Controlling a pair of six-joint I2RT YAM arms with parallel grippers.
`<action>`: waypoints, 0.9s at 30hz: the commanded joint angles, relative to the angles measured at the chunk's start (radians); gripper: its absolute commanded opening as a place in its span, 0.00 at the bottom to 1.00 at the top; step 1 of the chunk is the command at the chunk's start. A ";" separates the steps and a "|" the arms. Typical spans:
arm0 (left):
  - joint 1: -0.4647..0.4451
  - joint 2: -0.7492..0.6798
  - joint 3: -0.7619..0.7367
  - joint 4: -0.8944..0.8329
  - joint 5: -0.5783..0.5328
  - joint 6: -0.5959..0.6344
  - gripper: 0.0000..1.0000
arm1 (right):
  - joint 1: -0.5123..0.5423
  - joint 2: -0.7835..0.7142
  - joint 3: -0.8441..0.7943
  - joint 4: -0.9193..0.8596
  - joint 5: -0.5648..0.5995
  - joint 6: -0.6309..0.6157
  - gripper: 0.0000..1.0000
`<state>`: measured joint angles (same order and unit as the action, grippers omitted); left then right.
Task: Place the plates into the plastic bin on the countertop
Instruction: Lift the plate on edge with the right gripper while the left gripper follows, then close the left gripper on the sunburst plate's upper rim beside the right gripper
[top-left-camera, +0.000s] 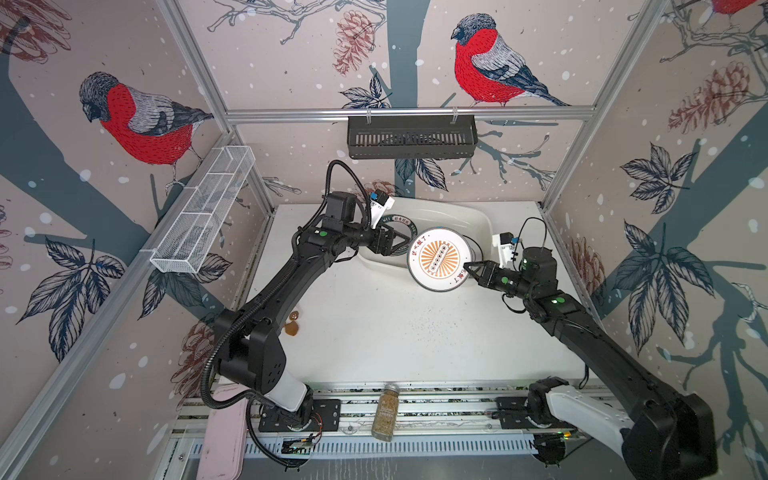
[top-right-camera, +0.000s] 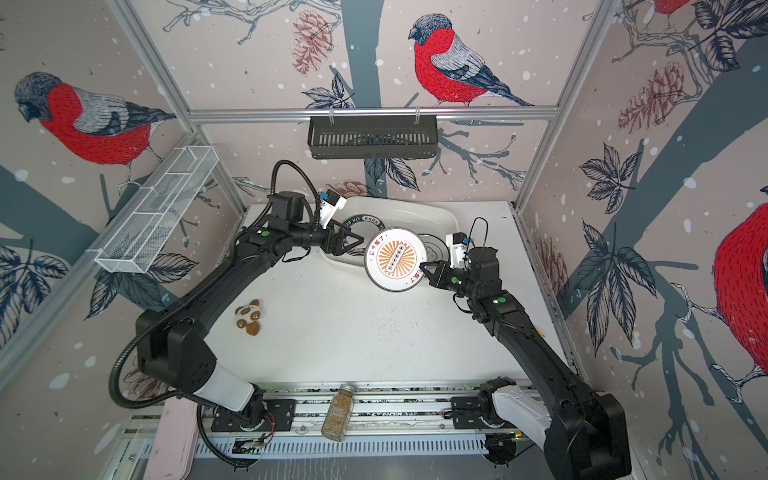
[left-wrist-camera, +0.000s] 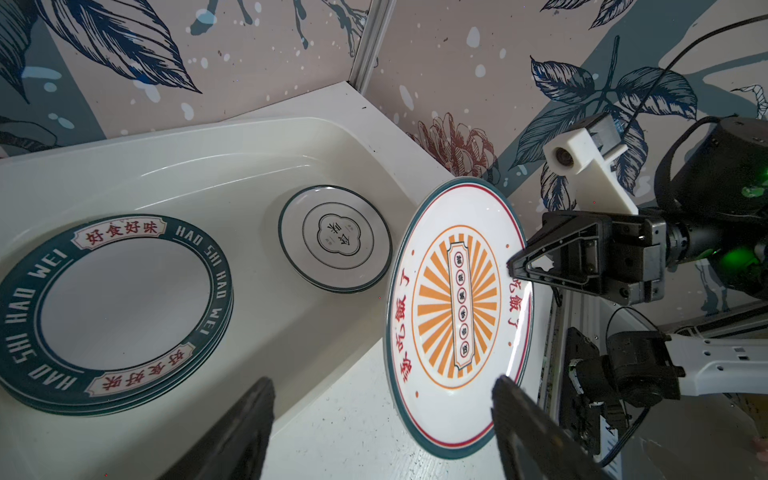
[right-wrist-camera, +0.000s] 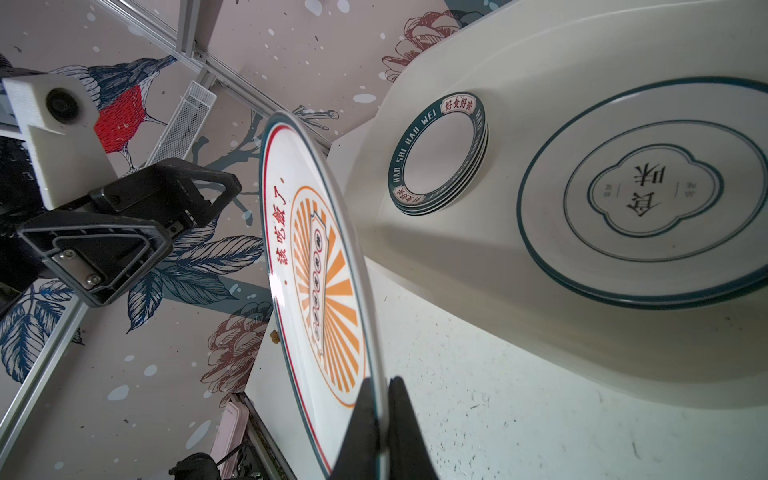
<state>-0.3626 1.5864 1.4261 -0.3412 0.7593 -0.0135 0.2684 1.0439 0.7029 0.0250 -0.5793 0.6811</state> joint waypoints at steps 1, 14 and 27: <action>-0.013 0.036 0.027 0.031 0.060 -0.041 0.81 | -0.008 0.000 0.011 0.044 -0.024 -0.008 0.03; -0.061 0.086 0.033 0.007 0.094 -0.038 0.78 | -0.050 0.016 0.038 0.083 -0.029 -0.032 0.02; -0.079 0.141 0.052 0.044 0.202 -0.121 0.59 | -0.060 0.046 0.046 0.134 -0.056 -0.037 0.02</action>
<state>-0.4416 1.7229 1.4631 -0.3420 0.9184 -0.1066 0.2100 1.0897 0.7513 0.0769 -0.6121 0.6521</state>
